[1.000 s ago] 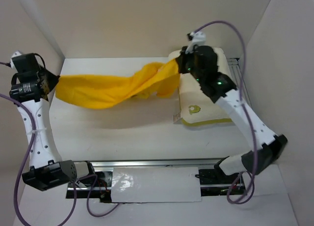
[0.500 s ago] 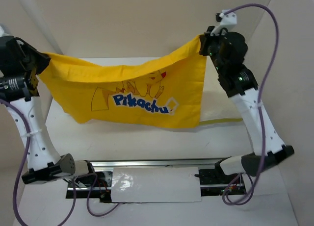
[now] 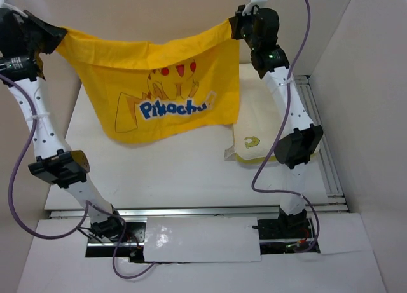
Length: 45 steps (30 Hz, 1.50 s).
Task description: Put the pillow into the pillowcase
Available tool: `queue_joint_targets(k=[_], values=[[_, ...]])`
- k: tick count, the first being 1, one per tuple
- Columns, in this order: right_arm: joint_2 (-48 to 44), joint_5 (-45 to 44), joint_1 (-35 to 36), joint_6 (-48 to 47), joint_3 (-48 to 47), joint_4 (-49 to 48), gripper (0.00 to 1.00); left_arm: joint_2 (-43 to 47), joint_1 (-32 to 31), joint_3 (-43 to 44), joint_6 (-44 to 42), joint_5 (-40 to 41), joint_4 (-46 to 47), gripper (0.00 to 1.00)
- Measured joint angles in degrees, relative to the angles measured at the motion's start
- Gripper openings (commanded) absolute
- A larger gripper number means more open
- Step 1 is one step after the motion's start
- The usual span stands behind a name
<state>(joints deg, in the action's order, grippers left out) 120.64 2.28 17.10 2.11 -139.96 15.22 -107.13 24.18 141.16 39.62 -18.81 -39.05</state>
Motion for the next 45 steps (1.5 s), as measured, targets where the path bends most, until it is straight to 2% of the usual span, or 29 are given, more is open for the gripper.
queue_joint_targets(k=[4, 7, 9, 12, 14, 18, 21, 23, 24, 25, 26, 27, 28, 29, 30, 33, 36, 41, 45], values=[[-7.0, 1.2, 0.3, -0.1, 6.3, -5.3, 0.00, 6.4, 3.4, -3.1, 2.4, -2.1, 4.3, 0.00], [-14.8, 2.2, 0.3, -0.2, 13.5, -7.6, 0.00, 14.3, 4.2, -9.5, 2.0, -0.5, 6.1, 0.00], [-23.1, 3.8, 0.5, -0.3, 24.1, -10.1, 0.00, 22.2, 4.1, -19.2, 0.9, 1.3, 6.9, 0.00], [-35.6, 5.5, 1.6, 0.0, 45.6, -15.8, 0.02, 32.6, 3.8, -37.4, 1.0, 4.2, 6.5, 0.00], [-41.8, 7.0, 3.7, 1.1, 60.5, -18.1, 0.07, 37.7, 3.9, -50.1, 1.5, 6.2, 6.3, 0.00], [-44.2, 8.7, 9.5, 3.8, 83.0, -18.8, 0.07, 39.2, 4.2, -70.0, 3.1, 12.0, 2.3, 0.00], [-42.9, 8.1, 14.0, 5.7, 93.2, -12.8, 0.06, 36.6, 5.1, -77.6, 4.3, 17.0, -3.1, 0.00], [-43.6, 7.1, 16.5, 6.9, 97.0, -9.2, 0.06, 35.4, 5.7, -78.5, 4.4, 19.8, -5.7, 0.07], [-44.3, 6.5, 17.6, 7.4, 98.3, -8.2, 0.09, 35.0, 5.9, -78.5, 4.4, 20.9, -6.1, 0.14], [-45.6, 5.7, 18.7, 8.1, 99.8, -7.2, 0.14, 34.8, 6.3, -78.5, 4.4, 21.6, -6.3, 0.25], [-47.2, 4.9, 19.4, 8.7, 100.9, -6.1, 0.31, 34.4, 6.6, -78.5, 4.8, 22.4, -6.6, 0.53], [-49.0, 4.0, 19.8, 9.4, 101.7, -5.1, 0.43, 34.0, 6.9, -78.5, 5.3, 22.8, -7.0, 0.71], [-50.8, 3.1, 20.0, 9.9, 102.3, -4.1, 0.68, 33.4, 7.2, -78.5, 5.6, 23.1, -7.4, 0.90], [-52.4, 2.4, 20.1, 10.4, 102.6, -3.3, 0.68, 32.9, 7.6, -78.5, 5.7, 22.9, -7.6, 1.00], [-53.7, 1.7, 20.3, 10.2, 102.6, -2.6, 0.80, 32.4, 7.9, -78.5, 6.3, 22.8, -7.7, 1.00], [-56.5, 0.5, 20.8, 10.8, 102.1, -0.5, 1.00, 31.8, 8.5, -77.5, 6.9, 22.5, -8.5, 1.00], [-57.3, -0.5, 21.5, 10.9, 99.4, 2.4, 1.00, 32.7, 8.5, -74.8, 6.7, 21.3, -8.7, 1.00], [-56.1, -3.1, 22.0, 10.9, 92.7, 4.2, 1.00, 38.3, 7.8, -73.5, 3.8, 14.5, -4.0, 1.00], [-51.3, -7.1, 22.0, 11.7, 86.8, 4.2, 1.00, 41.8, 0.9, -75.4, 2.5, 13.1, 0.5, 1.00]])
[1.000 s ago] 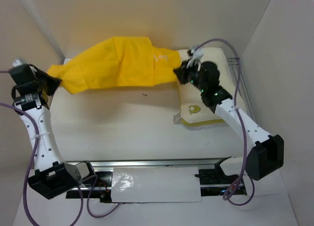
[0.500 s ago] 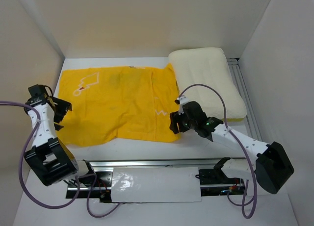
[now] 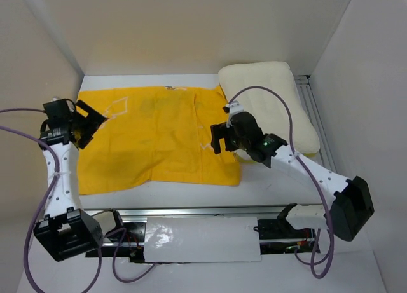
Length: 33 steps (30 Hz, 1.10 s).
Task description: Put the pillow into the pillowcase
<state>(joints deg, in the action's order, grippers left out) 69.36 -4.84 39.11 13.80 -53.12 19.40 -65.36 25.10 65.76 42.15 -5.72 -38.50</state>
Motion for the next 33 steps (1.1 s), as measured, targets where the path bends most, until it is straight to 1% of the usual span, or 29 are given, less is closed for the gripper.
queue_joint_targets(k=[3, 6, 9, 11, 15, 18, 19, 22, 23, 24, 25, 28, 30, 33], values=[[4.5, -3.5, -0.8, 1.0, -4.7, 1.0, 1.00, -1.0, -6.8, -1.2, -0.2, -0.2, 2.0, 1.00], [9.8, -7.2, -3.1, 2.4, -10.8, 2.6, 1.00, -5.1, -14.7, -2.7, -0.2, 0.3, 4.5, 1.00], [14.7, -10.2, -5.6, 3.3, -14.5, 3.0, 1.00, -9.8, -20.8, -4.9, -0.5, -0.2, 7.0, 1.00], [17.9, -12.5, -7.0, 4.2, -15.3, 4.1, 1.00, -12.7, -23.0, -7.1, -1.3, -1.6, 9.1, 1.00], [23.0, -15.7, -9.9, 5.5, -14.8, 7.0, 1.00, -16.8, -22.9, -11.0, -1.7, -2.3, 11.3, 1.00], [24.3, -15.6, -13.3, 6.3, -12.8, 7.7, 0.82, -19.9, -22.1, -12.5, -1.9, -2.4, 12.8, 1.00], [24.4, -15.6, -14.3, 6.8, -12.2, 7.7, 0.53, -21.0, -21.8, -12.8, -1.9, -2.4, 13.2, 1.00], [24.1, -16.3, -16.9, 9.4, -9.9, 7.2, 0.30, -23.4, -20.9, -13.1, -2.8, -2.5, 13.9, 1.00], [23.7, -16.5, -17.4, 10.4, -9.0, 7.1, 0.16, -24.1, -20.4, -13.1, -3.0, -2.6, 14.2, 1.00], [22.8, -16.9, -18.0, 11.4, -7.7, 7.1, 0.05, -24.7, -20.1, -13.1, -3.1, -2.5, 14.5, 1.00], [21.5, -17.0, -18.7, 12.7, -6.3, 7.1, 0.00, -25.1, -19.6, -13.3, -3.2, -2.5, 14.8, 1.00], [15.1, -17.9, -21.7, 16.6, -1.8, 9.7, 0.00, -26.1, -17.9, -13.7, -3.3, -2.5, 15.0, 1.00], [8.6, -18.7, -23.9, 18.7, 0.9, 14.6, 0.00, -26.3, -16.4, -13.7, -3.3, -2.7, 15.3, 1.00], [-1.4, -20.2, -26.3, 21.0, 1.7, 23.3, 0.01, -26.4, -14.5, -13.7, -3.5, -2.7, 15.8, 1.00]])
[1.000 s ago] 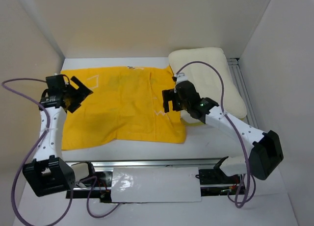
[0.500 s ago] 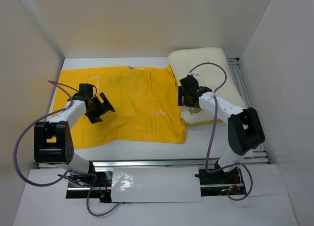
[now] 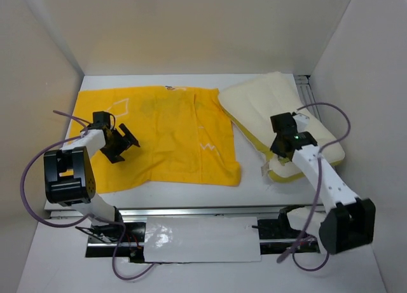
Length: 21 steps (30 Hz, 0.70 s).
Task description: Put the pillow into the pillowcase
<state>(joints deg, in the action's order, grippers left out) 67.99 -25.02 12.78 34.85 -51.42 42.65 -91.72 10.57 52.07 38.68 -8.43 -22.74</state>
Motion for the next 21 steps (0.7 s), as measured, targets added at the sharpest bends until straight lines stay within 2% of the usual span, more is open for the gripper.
queue_joint_targets(k=[2, 3, 4, 5, 8, 9, 15, 18, 21], values=[[-6.4, -1.2, -1.0, 1.1, -1.4, 5.4, 0.11, 0.0, 1.0, 0.0, -0.3, 0.3, 0.0, 1.00], [-8.8, -1.4, -1.4, 1.2, -2.6, 7.4, 0.21, 0.0, 1.3, 0.0, -0.5, 0.7, 0.0, 1.00], [-10.4, -1.5, -1.9, 1.2, -3.8, 8.9, 0.35, 0.1, 1.6, 0.0, -0.6, 1.1, -0.1, 1.00], [-11.5, -1.6, -2.4, 0.8, -5.5, 10.0, 0.58, 0.1, 1.7, 0.0, -0.7, 1.7, -0.3, 1.00], [-10.3, -0.7, -3.2, -2.0, -9.4, 9.9, 0.92, 0.4, 1.7, 0.2, -0.7, 3.5, -1.9, 1.00], [-8.7, -0.3, -3.3, -3.1, -10.7, 9.1, 1.00, 0.4, 1.7, 0.4, -0.7, 3.9, -2.6, 1.00], [5.0, 6.2, -3.3, -10.6, -16.4, 0.1, 1.00, 1.6, 0.6, 4.3, 0.6, 5.9, -5.7, 1.00], [13.3, 9.5, -4.0, -11.7, -21.2, -4.0, 1.00, 2.1, -3.3, 8.8, 1.1, 7.9, -7.6, 1.00], [24.5, 13.0, -5.8, -10.4, -30.6, -8.3, 1.00, 1.0, -9.1, 15.8, 2.1, 9.7, -10.4, 1.00]])
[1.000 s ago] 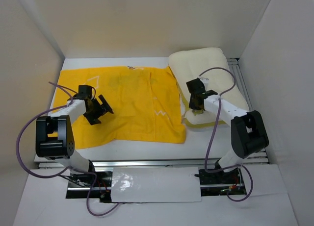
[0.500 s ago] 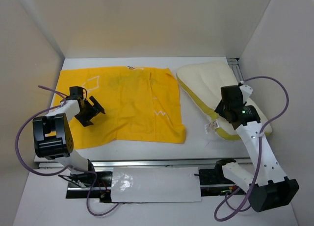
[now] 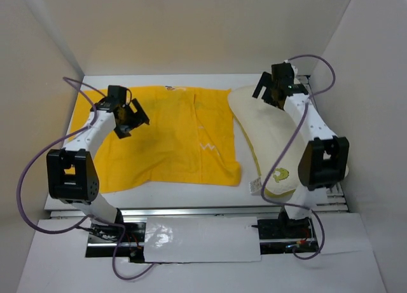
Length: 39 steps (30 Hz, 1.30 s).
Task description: Put the pillow into the pillowcase
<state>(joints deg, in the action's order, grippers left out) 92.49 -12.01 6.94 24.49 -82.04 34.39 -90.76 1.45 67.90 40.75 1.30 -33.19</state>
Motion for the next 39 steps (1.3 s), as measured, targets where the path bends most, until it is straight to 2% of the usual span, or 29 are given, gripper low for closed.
queue_joint_targets(k=[7, 13, 14, 18, 19, 20, 26, 31, 36, 39], values=[[26.0, 3.0, -3.8, 7.9, -24.2, -5.1, 1.00, -8.2, -11.1, 15.6, -0.1, 0.6, -1.9, 1.00], [43.3, 4.0, -3.9, 11.5, -36.8, -5.4, 1.00, -18.6, -19.4, 24.6, -1.7, 0.9, -3.9, 0.99], [45.1, 4.0, -3.9, 11.7, -38.6, -5.2, 0.95, -20.9, -20.9, 26.6, -1.9, 0.9, -4.3, 0.97], [46.3, 4.2, -3.6, 11.9, -39.5, -8.1, 0.47, -27.7, -25.4, 31.8, -2.8, 0.9, -5.6, 0.93], [45.4, 4.1, -3.5, 12.1, -36.8, -10.4, 0.12, -28.9, -26.4, 32.5, -3.0, 0.9, -5.9, 0.93], [44.3, 4.2, -3.5, 11.8, -34.2, -12.5, 0.00, -29.6, -27.3, 32.9, -3.1, 0.9, -6.3, 0.93], [35.9, 5.8, -3.4, 9.7, -21.8, -20.7, 0.00, -31.8, -28.9, 35.5, -3.1, 1.4, -7.7, 0.85], [27.3, 9.6, -2.4, 5.7, -12.4, -21.4, 0.00, -34.9, -29.1, 37.0, -2.9, 1.7, -7.6, 0.63], [19.0, 14.4, -2.7, 3.9, -4.8, -21.6, 0.00, -37.5, -29.2, 37.2, -2.9, 3.2, -8.1, 0.63], [16.5, 16.0, -3.5, 3.0, -3.3, -21.7, 0.00, -37.7, -29.4, 37.2, -2.8, 3.4, -8.4, 0.64]])
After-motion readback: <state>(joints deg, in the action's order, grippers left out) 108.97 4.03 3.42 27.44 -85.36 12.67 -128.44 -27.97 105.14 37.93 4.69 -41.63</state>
